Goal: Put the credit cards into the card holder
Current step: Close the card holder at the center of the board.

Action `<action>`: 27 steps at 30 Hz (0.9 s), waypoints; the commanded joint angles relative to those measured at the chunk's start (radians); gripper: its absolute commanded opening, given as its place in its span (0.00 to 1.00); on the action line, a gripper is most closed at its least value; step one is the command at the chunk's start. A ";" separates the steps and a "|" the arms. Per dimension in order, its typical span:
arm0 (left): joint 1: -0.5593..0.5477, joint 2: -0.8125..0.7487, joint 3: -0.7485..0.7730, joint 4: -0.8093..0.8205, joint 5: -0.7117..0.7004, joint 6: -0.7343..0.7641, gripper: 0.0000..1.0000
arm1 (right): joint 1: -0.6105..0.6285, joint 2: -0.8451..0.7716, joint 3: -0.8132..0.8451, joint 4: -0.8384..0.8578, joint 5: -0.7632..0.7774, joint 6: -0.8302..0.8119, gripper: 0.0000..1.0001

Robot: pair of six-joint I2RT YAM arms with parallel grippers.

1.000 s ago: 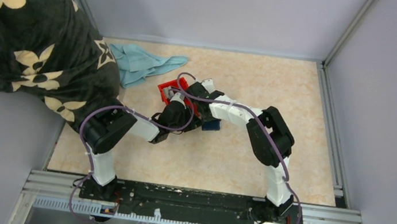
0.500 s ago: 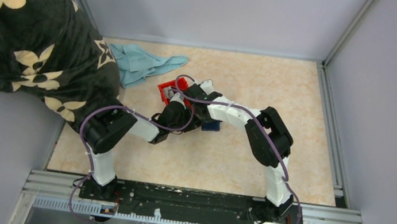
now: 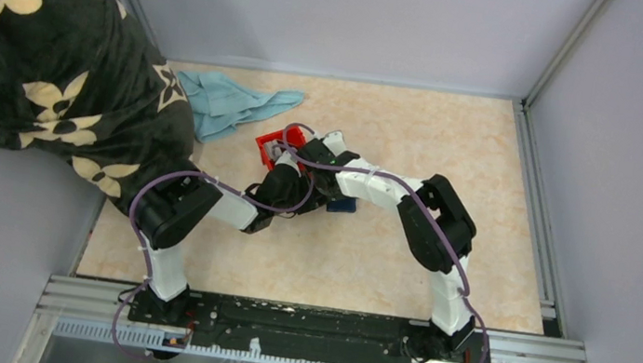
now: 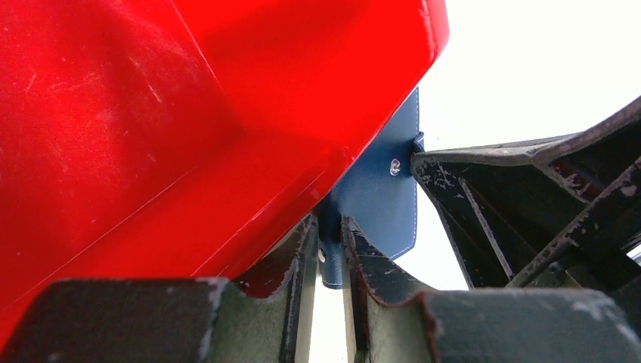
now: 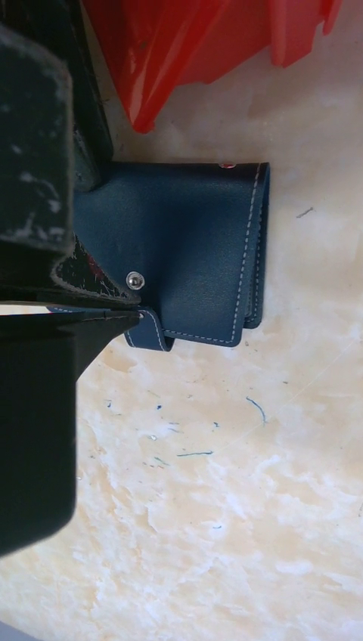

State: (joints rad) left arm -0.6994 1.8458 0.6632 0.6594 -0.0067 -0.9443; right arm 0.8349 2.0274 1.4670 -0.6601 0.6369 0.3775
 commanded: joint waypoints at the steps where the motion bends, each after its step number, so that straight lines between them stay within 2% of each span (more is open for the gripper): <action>1: -0.001 0.090 -0.060 -0.296 0.004 0.065 0.26 | 0.015 -0.079 -0.018 0.037 -0.025 0.012 0.00; 27: -0.005 0.091 -0.057 -0.280 0.028 0.071 0.26 | 0.027 -0.070 0.009 0.042 -0.065 0.025 0.00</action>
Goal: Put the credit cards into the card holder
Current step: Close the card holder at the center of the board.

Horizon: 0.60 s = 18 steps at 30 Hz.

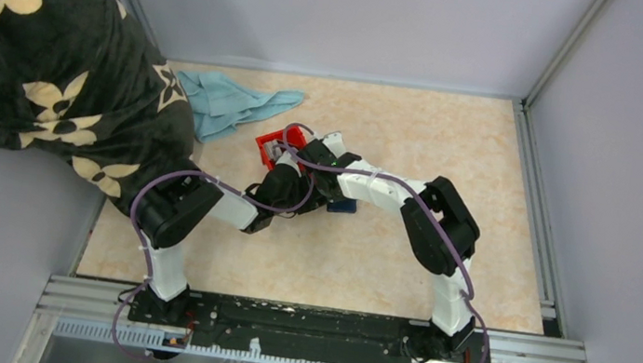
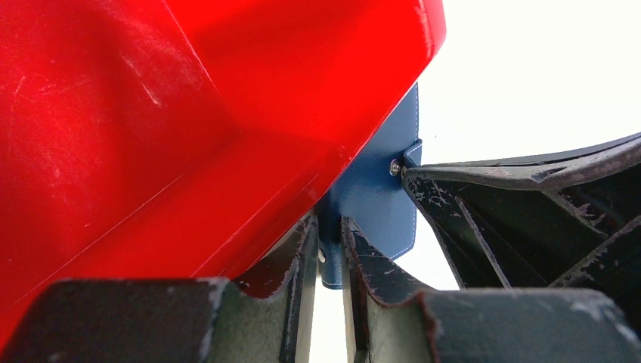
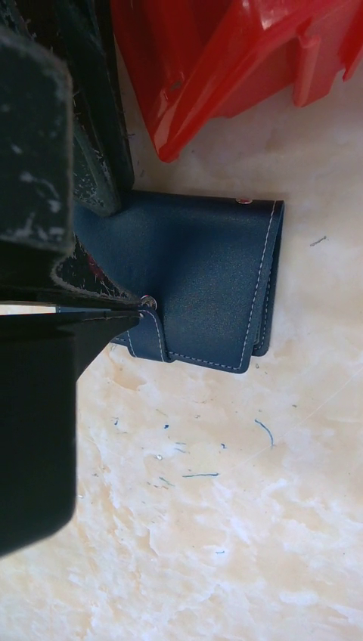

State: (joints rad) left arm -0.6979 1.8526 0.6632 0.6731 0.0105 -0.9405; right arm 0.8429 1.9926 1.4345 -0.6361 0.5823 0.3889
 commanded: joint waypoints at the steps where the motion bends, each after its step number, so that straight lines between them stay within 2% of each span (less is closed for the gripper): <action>1: -0.006 0.084 -0.057 -0.294 0.011 0.068 0.26 | 0.018 -0.033 0.044 0.017 -0.012 0.012 0.00; 18: -0.006 0.085 -0.058 -0.296 0.012 0.076 0.26 | 0.018 0.006 0.071 0.003 -0.009 0.009 0.00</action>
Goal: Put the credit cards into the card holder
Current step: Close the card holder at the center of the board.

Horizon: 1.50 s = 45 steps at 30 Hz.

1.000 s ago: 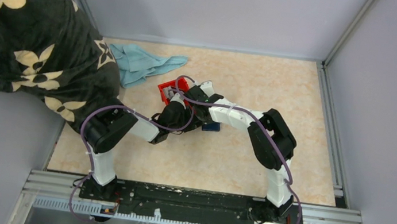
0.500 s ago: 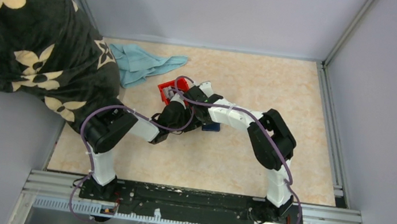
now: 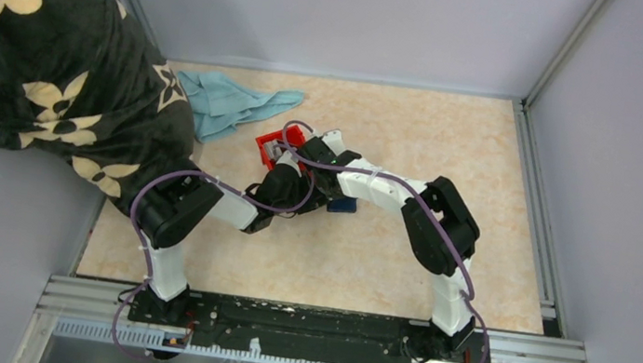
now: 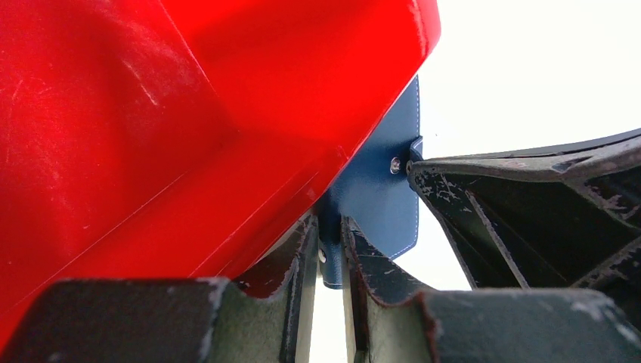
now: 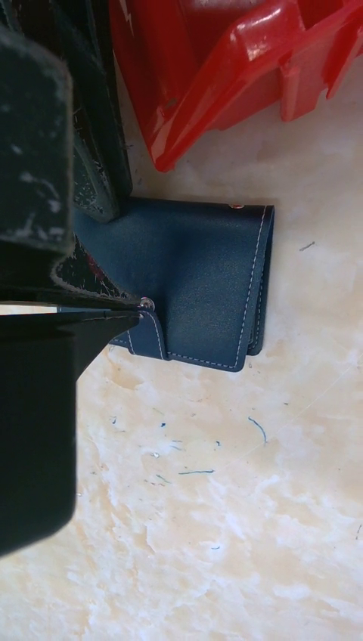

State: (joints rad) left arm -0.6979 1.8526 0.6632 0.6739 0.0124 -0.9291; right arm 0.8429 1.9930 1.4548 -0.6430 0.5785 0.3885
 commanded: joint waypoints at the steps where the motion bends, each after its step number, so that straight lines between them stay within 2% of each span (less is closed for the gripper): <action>1: -0.006 0.084 -0.059 -0.297 0.009 0.064 0.25 | 0.019 0.009 0.049 0.006 -0.006 0.010 0.00; 45: -0.009 0.119 -0.065 -0.280 0.012 0.064 0.25 | -0.020 0.046 -0.022 0.066 -0.106 0.023 0.00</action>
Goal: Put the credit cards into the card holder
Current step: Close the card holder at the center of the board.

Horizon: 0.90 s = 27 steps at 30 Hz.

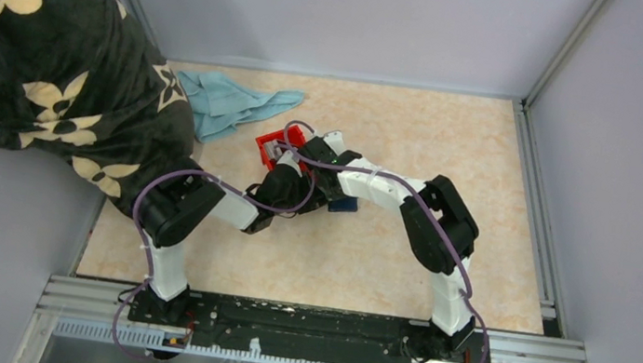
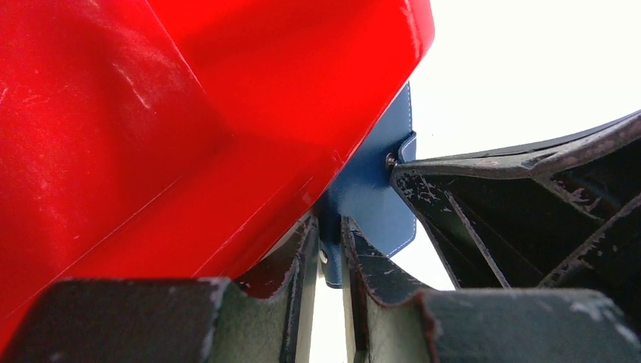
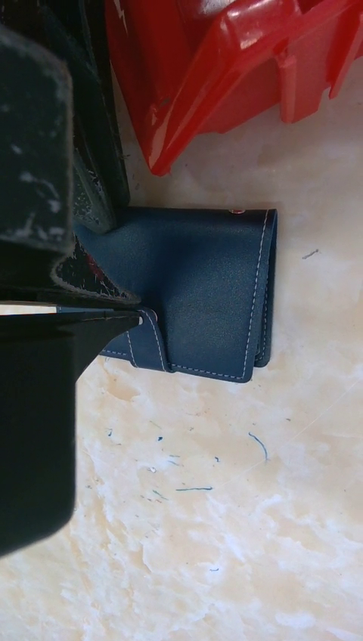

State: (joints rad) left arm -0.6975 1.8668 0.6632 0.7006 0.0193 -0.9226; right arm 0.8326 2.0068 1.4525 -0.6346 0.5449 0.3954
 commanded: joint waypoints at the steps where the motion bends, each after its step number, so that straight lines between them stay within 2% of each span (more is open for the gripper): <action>1: -0.010 0.107 -0.065 -0.307 0.005 0.058 0.25 | -0.015 0.031 -0.022 0.062 -0.078 0.014 0.00; 24: -0.016 0.158 -0.028 -0.373 -0.045 0.054 0.23 | -0.153 0.005 -0.036 0.157 -0.282 -0.023 0.00; 27: -0.016 0.159 -0.019 -0.383 -0.049 0.058 0.23 | -0.189 0.001 -0.052 0.183 -0.350 -0.009 0.05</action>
State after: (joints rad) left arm -0.7044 1.9167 0.7048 0.7136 0.0143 -0.9276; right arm 0.7013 1.9999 1.4445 -0.5377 0.3099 0.3618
